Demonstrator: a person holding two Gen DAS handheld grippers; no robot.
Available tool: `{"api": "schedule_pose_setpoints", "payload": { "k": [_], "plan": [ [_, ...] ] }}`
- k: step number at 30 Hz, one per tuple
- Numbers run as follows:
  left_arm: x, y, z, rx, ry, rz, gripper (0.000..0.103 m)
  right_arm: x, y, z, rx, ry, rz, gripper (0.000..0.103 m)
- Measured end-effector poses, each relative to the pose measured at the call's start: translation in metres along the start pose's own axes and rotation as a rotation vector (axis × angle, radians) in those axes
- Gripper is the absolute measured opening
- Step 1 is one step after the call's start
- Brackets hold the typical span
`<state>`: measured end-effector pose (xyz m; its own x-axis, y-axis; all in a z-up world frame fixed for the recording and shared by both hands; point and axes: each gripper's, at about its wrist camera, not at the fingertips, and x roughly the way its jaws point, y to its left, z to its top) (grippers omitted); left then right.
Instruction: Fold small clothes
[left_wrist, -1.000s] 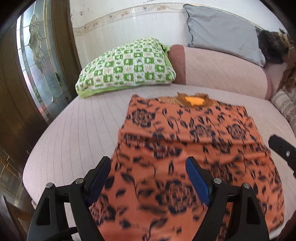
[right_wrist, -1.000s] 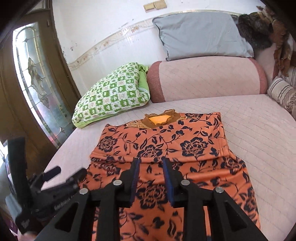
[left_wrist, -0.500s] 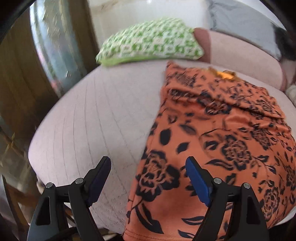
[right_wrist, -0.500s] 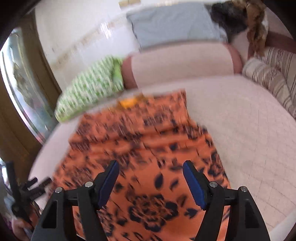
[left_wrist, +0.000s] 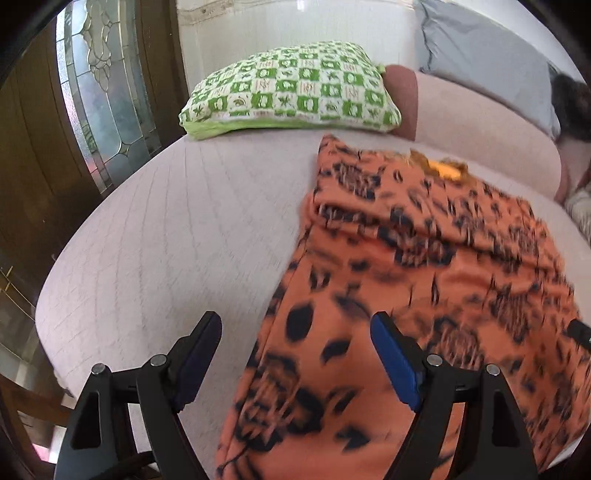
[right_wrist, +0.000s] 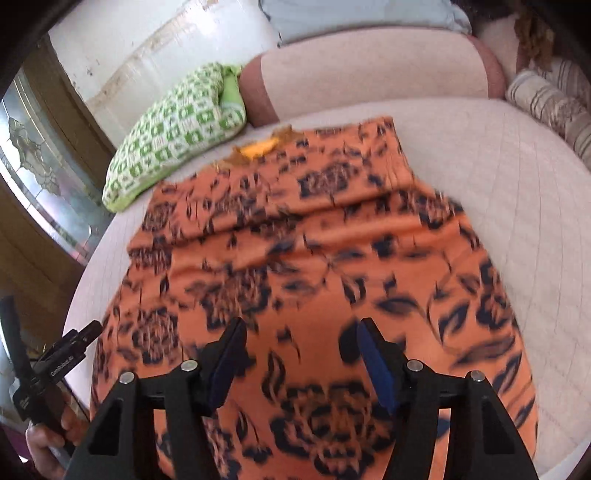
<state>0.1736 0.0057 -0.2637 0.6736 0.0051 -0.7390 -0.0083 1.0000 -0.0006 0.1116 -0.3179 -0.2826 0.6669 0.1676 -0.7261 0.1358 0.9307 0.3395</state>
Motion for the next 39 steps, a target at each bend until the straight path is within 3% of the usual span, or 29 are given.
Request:
{"api": "schedule_pose_setpoints", "payload": {
  "k": [9, 15, 17, 20, 22, 26, 28, 31, 33, 35, 39],
  "plan": [
    [0.053, -0.017, 0.085, -0.069, -0.06, 0.04, 0.083, 0.055, -0.012, 0.086, 0.091, -0.064, -0.022, 0.065],
    [0.104, -0.026, 0.117, -0.067, 0.002, 0.046, 0.083, 0.093, -0.034, 0.126, 0.152, -0.069, -0.019, 0.065],
    [0.12, -0.031, 0.118, -0.036, 0.053, 0.063, 0.083, 0.104, -0.038, 0.13, 0.159, -0.052, -0.027, 0.065],
    [0.15, -0.038, 0.112, 0.013, 0.191, 0.026, 0.083, 0.121, -0.041, 0.133, 0.171, -0.016, -0.007, 0.065],
    [0.15, -0.035, 0.114, 0.009, 0.179, 0.028, 0.091, 0.128, -0.033, 0.133, 0.13, 0.004, -0.027, 0.065],
    [0.149, -0.023, 0.12, -0.028, 0.191, 0.039, 0.092, 0.13, -0.026, 0.131, 0.066, 0.012, -0.068, 0.065],
    [0.135, -0.02, 0.125, -0.04, 0.135, 0.076, 0.092, 0.126, -0.028, 0.131, 0.084, -0.005, -0.053, 0.065],
    [0.11, -0.019, 0.132, -0.068, 0.037, 0.054, 0.092, 0.11, -0.025, 0.131, 0.087, -0.064, -0.032, 0.065],
    [0.104, -0.019, 0.131, -0.082, 0.016, 0.032, 0.092, 0.1, -0.019, 0.13, 0.065, -0.103, -0.026, 0.065],
    [0.11, -0.026, 0.127, -0.052, 0.049, 0.018, 0.092, 0.101, -0.015, 0.128, 0.061, -0.094, -0.023, 0.065],
    [0.134, -0.046, 0.112, 0.062, 0.146, 0.06, 0.092, 0.128, -0.023, 0.124, 0.102, 0.027, -0.055, 0.064]
  ]
}}
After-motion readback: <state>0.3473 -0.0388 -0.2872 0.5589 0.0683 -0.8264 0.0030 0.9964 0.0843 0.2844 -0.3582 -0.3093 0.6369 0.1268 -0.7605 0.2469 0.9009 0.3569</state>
